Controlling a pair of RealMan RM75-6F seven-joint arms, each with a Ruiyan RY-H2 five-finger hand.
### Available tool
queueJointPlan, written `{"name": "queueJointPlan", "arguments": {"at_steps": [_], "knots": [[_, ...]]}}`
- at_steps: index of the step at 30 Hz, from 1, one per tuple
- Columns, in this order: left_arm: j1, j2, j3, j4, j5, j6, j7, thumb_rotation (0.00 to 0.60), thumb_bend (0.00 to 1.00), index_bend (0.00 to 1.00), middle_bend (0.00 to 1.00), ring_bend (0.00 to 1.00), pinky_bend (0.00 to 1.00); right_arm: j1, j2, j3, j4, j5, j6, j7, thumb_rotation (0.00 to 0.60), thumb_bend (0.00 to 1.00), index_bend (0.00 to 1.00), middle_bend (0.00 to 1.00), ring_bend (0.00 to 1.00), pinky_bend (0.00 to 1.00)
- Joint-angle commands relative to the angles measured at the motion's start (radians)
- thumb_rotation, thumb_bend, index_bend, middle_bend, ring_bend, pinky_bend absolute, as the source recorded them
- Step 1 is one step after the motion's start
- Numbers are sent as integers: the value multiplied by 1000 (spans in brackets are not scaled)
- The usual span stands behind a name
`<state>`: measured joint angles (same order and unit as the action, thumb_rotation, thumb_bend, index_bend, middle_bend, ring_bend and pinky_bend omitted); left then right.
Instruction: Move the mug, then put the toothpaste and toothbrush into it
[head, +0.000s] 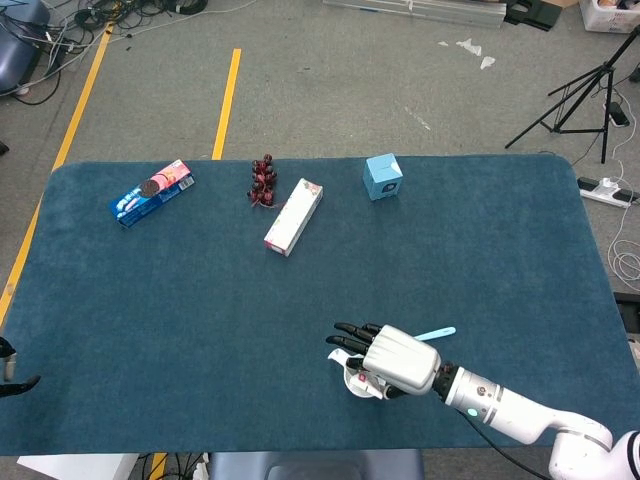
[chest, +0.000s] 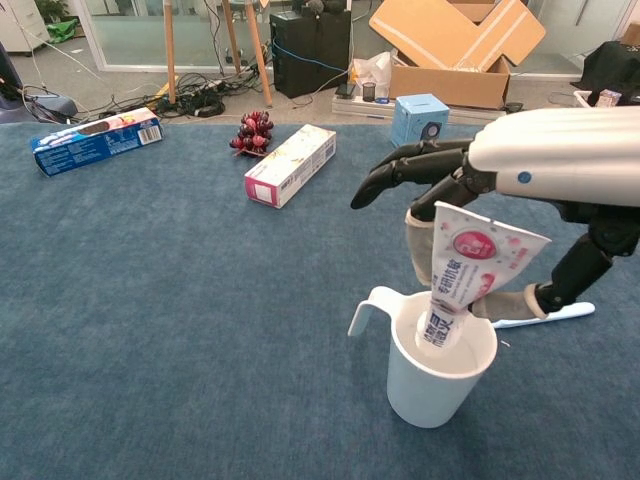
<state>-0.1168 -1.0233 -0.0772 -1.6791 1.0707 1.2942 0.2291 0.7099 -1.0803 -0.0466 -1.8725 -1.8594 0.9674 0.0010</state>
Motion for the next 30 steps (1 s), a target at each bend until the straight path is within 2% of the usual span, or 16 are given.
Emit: {"name": "queueJointPlan", "arguments": {"at_steps": [1, 17, 30], "knots": [[0, 0, 0, -1, 0, 0, -1, 600, 0, 883, 478, 425, 555, 6, -21, -2, 22, 8, -10, 13, 600, 246, 612, 153, 41, 328], [1, 3, 1, -2, 3, 1, -5, 600, 0, 883, 478, 425, 555, 46, -119, -10, 134, 37, -40, 98, 600, 246, 612, 153, 41, 328], [2, 5, 1, -4, 5, 1, -8, 600, 0, 883, 478, 425, 555, 70, -169, -25, 177, 45, -54, 122, 600, 246, 612, 153, 41, 328]]}}
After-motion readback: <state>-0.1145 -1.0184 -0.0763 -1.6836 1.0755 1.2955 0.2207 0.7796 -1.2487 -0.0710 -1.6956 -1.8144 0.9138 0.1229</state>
